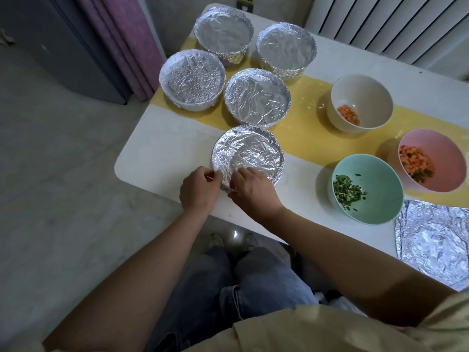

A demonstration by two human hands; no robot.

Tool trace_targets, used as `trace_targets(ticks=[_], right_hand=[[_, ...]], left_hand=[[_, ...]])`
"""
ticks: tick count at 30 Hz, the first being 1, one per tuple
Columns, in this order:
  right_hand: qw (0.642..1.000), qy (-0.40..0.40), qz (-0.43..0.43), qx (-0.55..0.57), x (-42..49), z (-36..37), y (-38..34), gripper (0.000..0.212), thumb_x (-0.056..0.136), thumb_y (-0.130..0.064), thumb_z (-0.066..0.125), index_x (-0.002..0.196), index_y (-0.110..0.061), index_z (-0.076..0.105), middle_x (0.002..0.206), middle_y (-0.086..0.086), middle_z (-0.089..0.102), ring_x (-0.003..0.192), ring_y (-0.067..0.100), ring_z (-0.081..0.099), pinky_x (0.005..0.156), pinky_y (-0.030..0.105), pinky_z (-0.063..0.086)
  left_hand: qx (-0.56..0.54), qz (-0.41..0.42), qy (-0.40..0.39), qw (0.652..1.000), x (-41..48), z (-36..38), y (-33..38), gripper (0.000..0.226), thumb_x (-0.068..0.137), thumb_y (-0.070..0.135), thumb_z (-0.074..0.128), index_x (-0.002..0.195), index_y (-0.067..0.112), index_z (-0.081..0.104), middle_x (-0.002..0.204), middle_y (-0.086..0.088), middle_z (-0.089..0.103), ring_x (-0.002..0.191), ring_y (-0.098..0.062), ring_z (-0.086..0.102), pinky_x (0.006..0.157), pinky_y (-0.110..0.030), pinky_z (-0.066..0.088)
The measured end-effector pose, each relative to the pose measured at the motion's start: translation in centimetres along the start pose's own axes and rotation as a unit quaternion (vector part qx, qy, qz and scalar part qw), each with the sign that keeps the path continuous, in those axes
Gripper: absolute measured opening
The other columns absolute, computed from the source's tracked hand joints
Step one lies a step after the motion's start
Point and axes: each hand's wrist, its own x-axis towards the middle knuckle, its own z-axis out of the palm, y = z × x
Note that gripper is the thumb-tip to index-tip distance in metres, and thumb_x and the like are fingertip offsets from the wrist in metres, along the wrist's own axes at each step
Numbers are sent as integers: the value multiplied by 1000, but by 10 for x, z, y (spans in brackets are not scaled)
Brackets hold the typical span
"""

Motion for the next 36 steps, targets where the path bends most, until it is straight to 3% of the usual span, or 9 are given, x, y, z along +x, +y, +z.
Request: trace_targets(ticks=[3, 5, 7, 12, 18, 22, 28, 33, 36], right_hand=[[1000, 4, 11, 25, -4, 1, 0, 38, 53, -20, 89, 73, -7, 60, 70, 9, 58, 62, 29, 56, 52, 29, 41], [998, 15, 21, 60, -7, 1, 0, 34, 69, -34, 79, 77, -7, 60, 73, 9, 58, 66, 28, 53, 57, 33, 41], [995, 40, 40, 83, -9, 0, 0, 28, 78, -33, 70, 76, -7, 61, 72, 8, 57, 66, 28, 52, 56, 34, 42], [998, -1, 32, 47, -9, 0, 5, 33, 58, -12, 87, 73, -6, 58, 70, 11, 57, 63, 31, 55, 54, 33, 43], [997, -8, 48, 59, -4, 1, 2, 31, 54, 6, 80, 65, -6, 53, 64, 11, 54, 57, 30, 52, 51, 27, 31], [997, -3, 29, 71, -4, -2, 2, 27, 57, 7, 77, 62, -4, 53, 63, 11, 53, 57, 30, 52, 50, 27, 33], [995, 10, 16, 93, -4, 1, 2, 21, 62, 8, 71, 57, -4, 55, 62, 11, 53, 56, 30, 51, 48, 28, 34], [995, 19, 12, 99, -5, 3, 4, 16, 64, 6, 70, 57, -4, 59, 62, 10, 53, 57, 30, 52, 46, 28, 36], [994, 27, 7, 101, -6, 4, 4, 16, 73, -5, 58, 57, -6, 61, 62, 9, 53, 57, 30, 52, 46, 28, 38]], left_hand=[[-13, 9, -3, 1000, -2, 1, -1, 32, 91, 43, 55, 90, 16, 73, 84, -2, 75, 79, -26, 70, 78, -38, 55], [-19, 6, -3, 1000, -3, 1, -1, 33, 92, 42, 55, 89, 16, 74, 84, -1, 75, 78, -25, 70, 78, -39, 56], [-23, -2, -1, 1000, -4, 0, -1, 35, 92, 43, 52, 86, 16, 74, 81, -1, 75, 74, -24, 70, 77, -38, 56], [-15, -8, -17, 1000, -9, -2, 3, 41, 85, 45, 52, 68, 14, 72, 62, -1, 71, 65, -23, 69, 70, -38, 57], [-6, -13, -42, 999, -9, -2, 5, 49, 77, 53, 45, 66, 13, 71, 64, -3, 71, 65, -26, 70, 70, -40, 58], [26, -31, -56, 998, -12, 0, 7, 56, 77, 62, 45, 70, 15, 74, 71, -3, 73, 71, -25, 70, 74, -35, 56], [42, -45, -69, 996, -4, 7, 12, 35, 86, 38, 54, 79, 12, 75, 76, -5, 73, 74, -26, 70, 76, -38, 57], [67, -69, -94, 991, -5, 4, 13, 53, 72, 58, 45, 79, 14, 73, 75, -2, 73, 71, -26, 70, 74, -38, 58], [90, -61, -112, 988, -3, 6, 14, 42, 77, 48, 48, 81, 14, 72, 77, -2, 73, 71, -25, 70, 74, -38, 58]])
